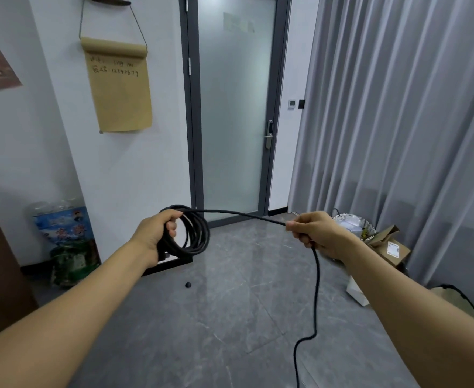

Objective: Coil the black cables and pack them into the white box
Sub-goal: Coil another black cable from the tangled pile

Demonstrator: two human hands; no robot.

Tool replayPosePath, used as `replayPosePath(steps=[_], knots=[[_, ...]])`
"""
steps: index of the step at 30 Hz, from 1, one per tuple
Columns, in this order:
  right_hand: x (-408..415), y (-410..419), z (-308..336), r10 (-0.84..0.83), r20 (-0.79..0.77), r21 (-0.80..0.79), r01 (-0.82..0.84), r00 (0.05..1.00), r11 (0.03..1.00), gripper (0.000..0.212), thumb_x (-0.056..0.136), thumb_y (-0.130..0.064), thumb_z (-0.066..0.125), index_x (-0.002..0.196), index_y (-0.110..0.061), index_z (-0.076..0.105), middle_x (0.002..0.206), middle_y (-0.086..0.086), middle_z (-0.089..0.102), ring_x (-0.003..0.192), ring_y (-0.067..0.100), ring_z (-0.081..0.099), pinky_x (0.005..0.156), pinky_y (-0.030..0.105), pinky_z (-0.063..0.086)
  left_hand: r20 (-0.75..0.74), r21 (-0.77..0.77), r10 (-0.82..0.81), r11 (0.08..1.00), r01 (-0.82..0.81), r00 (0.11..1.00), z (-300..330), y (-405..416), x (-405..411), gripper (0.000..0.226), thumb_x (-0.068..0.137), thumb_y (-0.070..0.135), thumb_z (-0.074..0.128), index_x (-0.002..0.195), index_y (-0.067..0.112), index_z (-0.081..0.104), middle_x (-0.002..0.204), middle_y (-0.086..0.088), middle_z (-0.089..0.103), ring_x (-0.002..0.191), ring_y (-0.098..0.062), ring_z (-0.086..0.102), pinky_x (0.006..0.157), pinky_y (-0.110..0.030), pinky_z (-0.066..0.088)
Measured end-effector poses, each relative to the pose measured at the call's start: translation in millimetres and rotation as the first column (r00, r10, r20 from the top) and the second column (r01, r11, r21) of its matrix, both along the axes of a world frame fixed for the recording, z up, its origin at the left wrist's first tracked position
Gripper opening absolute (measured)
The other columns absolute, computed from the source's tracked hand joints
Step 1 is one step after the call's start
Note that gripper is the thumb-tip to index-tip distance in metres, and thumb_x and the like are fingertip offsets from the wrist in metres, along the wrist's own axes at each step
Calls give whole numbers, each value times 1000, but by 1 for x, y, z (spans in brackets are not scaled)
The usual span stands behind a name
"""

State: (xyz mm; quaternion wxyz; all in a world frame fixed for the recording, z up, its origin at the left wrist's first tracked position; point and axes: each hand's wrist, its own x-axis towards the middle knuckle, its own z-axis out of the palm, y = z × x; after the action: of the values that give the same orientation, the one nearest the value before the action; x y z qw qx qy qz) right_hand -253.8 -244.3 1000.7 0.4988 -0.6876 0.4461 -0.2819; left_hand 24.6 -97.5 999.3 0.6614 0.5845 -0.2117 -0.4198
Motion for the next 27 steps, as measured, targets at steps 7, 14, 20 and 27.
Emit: replayPosePath(steps=[7, 14, 20, 27], knots=[[12, 7, 8, -86, -193, -384, 5, 977, 923, 13, 86, -16, 67, 95, -10, 74, 60, -7, 58, 53, 5, 46, 48, 12, 36, 162, -37, 157, 988, -153, 974, 0, -3, 0, 22, 82, 18, 65, 63, 17, 53, 42, 8, 51, 41, -10, 48, 49, -20, 38], [54, 42, 32, -31, -569, -542, -347, 822, 765, 11, 83, -30, 66, 92, -32, 73, 90, -15, 69, 85, 9, 61, 68, 24, 47, 364, -100, 208, 978, -184, 908, 2, -14, -22, 23, 82, 21, 67, 62, 16, 56, 44, 9, 57, 50, -11, 56, 53, -24, 38], [78, 56, 46, 281, -297, -463, -395, 913, 794, 5, 80, -19, 73, 85, -18, 75, 86, -4, 73, 81, 10, 65, 83, 30, 54, 371, -150, 155, 983, -105, 916, 8, -14, -44, 25, 85, 32, 68, 70, 13, 60, 62, 2, 62, 43, 1, 57, 41, -16, 42], [86, 63, 53, 299, -137, -476, -328, 944, 816, 10, 82, -15, 71, 87, -7, 73, 85, 9, 72, 80, 16, 63, 83, 28, 51, 247, -189, -106, 970, 155, 963, 11, -12, -64, 32, 88, 36, 60, 79, 5, 66, 55, -3, 64, 50, -12, 60, 48, -19, 49]])
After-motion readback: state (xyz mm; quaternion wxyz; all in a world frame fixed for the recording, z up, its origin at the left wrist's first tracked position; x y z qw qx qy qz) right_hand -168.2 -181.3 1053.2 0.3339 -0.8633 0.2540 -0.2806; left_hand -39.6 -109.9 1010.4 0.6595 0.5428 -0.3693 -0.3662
